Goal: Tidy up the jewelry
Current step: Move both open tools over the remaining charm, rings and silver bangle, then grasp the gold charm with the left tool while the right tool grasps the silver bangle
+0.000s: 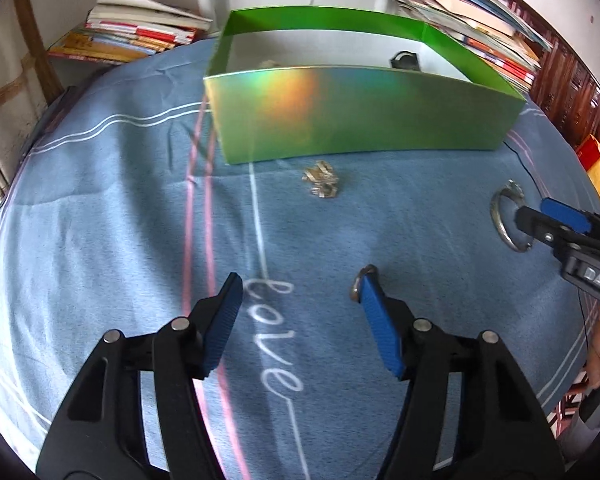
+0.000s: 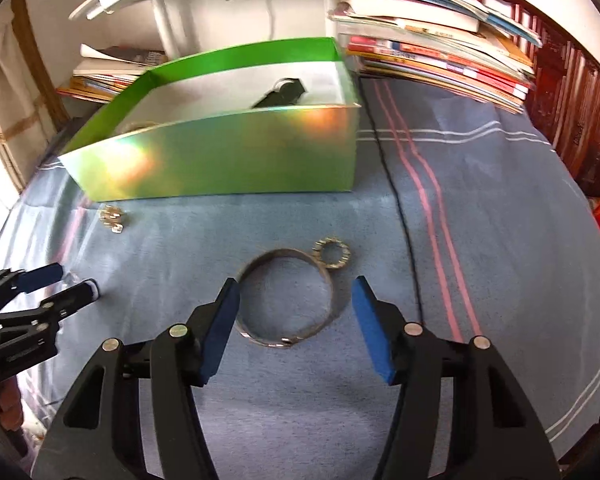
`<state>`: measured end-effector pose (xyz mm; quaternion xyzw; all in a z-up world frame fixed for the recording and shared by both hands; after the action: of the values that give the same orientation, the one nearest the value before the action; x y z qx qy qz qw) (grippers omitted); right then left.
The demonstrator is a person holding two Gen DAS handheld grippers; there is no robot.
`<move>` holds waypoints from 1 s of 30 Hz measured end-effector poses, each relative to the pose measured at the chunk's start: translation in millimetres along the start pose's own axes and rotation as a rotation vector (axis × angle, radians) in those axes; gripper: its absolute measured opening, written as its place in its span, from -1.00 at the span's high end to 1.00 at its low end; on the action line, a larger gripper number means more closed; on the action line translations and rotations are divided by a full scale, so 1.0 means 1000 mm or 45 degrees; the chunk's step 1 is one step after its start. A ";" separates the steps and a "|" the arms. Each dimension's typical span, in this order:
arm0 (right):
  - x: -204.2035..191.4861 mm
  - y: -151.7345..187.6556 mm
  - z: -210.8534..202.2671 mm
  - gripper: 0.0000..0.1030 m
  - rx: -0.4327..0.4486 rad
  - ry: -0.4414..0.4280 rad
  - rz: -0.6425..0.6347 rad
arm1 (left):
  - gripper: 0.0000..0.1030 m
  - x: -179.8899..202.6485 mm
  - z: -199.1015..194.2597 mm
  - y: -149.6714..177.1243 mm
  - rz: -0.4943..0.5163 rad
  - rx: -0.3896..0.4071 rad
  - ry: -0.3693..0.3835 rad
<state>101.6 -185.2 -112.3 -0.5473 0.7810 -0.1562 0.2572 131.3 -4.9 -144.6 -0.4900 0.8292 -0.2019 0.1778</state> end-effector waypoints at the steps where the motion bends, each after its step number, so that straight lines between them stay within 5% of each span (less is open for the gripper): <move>1: -0.003 0.000 0.001 -0.14 -0.009 -0.014 -0.004 | -0.19 -0.003 0.001 0.000 -0.013 -0.004 -0.004; 15: -0.048 0.011 0.022 -0.14 -0.090 -0.085 -0.150 | -0.33 -0.021 -0.004 0.003 -0.060 0.009 -0.023; 21: -0.051 0.023 0.004 -0.15 -0.174 -0.260 -0.139 | -0.36 -0.017 -0.004 -0.001 -0.053 0.012 -0.016; 25: -0.008 -0.007 -0.017 -0.15 0.009 -0.048 -0.055 | -0.36 -0.015 0.000 -0.012 -0.051 0.020 -0.011; 30: -0.008 -0.001 -0.004 -0.15 -0.033 -0.009 -0.054 | -0.36 -0.003 0.004 -0.040 -0.013 0.066 -0.008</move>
<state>101.9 -178.7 -106.5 -0.5675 0.7703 -0.1493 0.2494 164.2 -20.0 -127.2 -0.4903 0.8205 -0.2225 0.1919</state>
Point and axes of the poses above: each gripper's, at about its wrist camera, not at the fingertips, and z roughly the way its jaws point, x to its right, y to its underside, the point moved 8 cm from there along z, roughly the way its jaws point, and after that the axes turned 12 degrees about z, right-handed, at the moved point
